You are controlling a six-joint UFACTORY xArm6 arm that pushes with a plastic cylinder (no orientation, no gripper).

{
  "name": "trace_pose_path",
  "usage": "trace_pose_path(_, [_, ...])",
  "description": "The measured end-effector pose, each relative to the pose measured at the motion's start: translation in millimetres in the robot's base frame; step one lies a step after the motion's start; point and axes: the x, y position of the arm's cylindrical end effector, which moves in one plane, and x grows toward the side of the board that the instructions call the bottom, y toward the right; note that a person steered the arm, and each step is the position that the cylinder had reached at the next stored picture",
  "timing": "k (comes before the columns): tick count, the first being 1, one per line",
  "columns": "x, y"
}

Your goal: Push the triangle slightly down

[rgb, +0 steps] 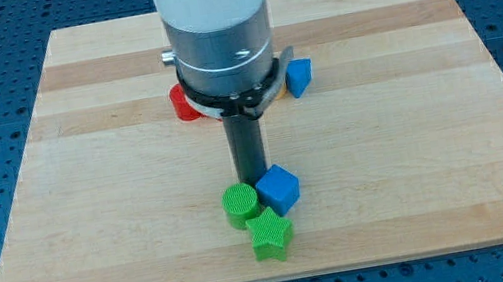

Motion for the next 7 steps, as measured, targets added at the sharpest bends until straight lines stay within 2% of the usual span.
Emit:
trace_pose_path(2, [7.4,27.2])
trace_pose_path(3, [-3.1,28.3])
trace_pose_path(5, [-55.9,126.7])
trace_pose_path(6, [-106.5,159.0])
trace_pose_path(7, [-159.2,152.7])
